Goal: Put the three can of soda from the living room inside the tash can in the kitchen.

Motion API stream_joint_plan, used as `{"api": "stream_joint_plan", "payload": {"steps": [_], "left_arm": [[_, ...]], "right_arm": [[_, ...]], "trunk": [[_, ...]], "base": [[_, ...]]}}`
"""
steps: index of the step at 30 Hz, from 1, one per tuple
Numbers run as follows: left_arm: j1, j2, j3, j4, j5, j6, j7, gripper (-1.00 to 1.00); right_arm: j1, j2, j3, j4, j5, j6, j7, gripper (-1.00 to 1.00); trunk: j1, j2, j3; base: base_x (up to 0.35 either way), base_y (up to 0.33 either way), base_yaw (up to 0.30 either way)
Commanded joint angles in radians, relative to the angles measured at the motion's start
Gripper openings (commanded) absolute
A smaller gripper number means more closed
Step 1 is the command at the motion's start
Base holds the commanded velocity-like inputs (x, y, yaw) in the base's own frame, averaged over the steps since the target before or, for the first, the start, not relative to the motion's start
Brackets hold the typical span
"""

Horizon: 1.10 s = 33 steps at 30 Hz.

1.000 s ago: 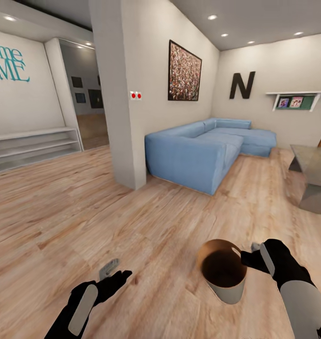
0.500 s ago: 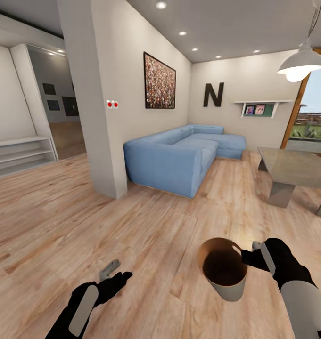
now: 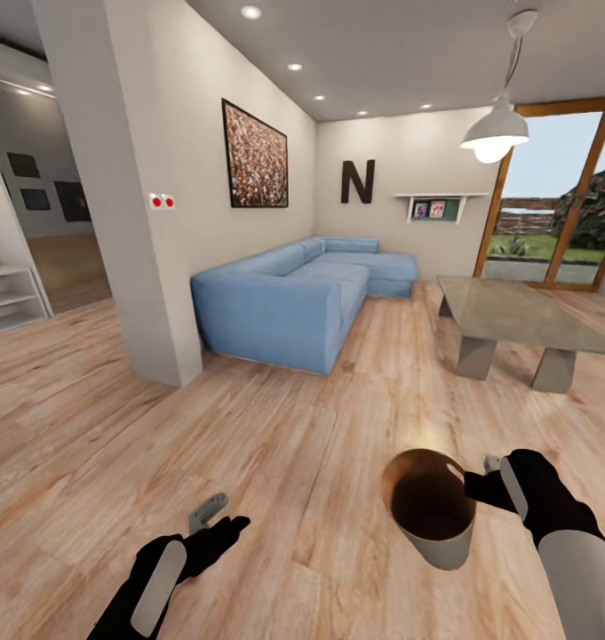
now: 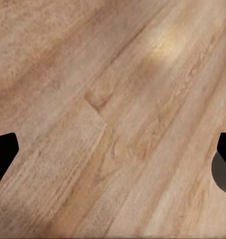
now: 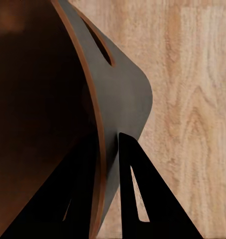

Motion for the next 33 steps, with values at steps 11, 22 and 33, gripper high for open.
{"api": "stream_joint_plan", "payload": {"steps": [11, 22, 33], "left_arm": [[0.0, 0.002, -0.097, 0.073, -0.007, -0.053, 0.008, 1.0], [-0.041, -0.012, -0.109, 0.075, -0.007, -0.049, 0.012, 1.0], [-0.125, -0.026, -0.155, 0.134, 0.001, -0.043, -0.006, 1.0]], "right_arm": [[0.0, -0.004, -0.002, 0.0, -0.034, -0.002, 0.006, -1.0], [0.001, -0.146, -0.002, 0.011, -0.033, -0.001, 0.154, -1.0], [0.001, -0.223, 0.001, 0.016, -0.037, 0.001, 0.224, -1.0]], "trunk": [[0.0, 0.0, 0.0], [0.0, 0.0, -0.003], [0.0, 0.0, -0.011]], "base": [[0.0, -0.153, -0.182], [0.016, -0.329, -0.078], [0.15, -0.323, -0.249]]}}
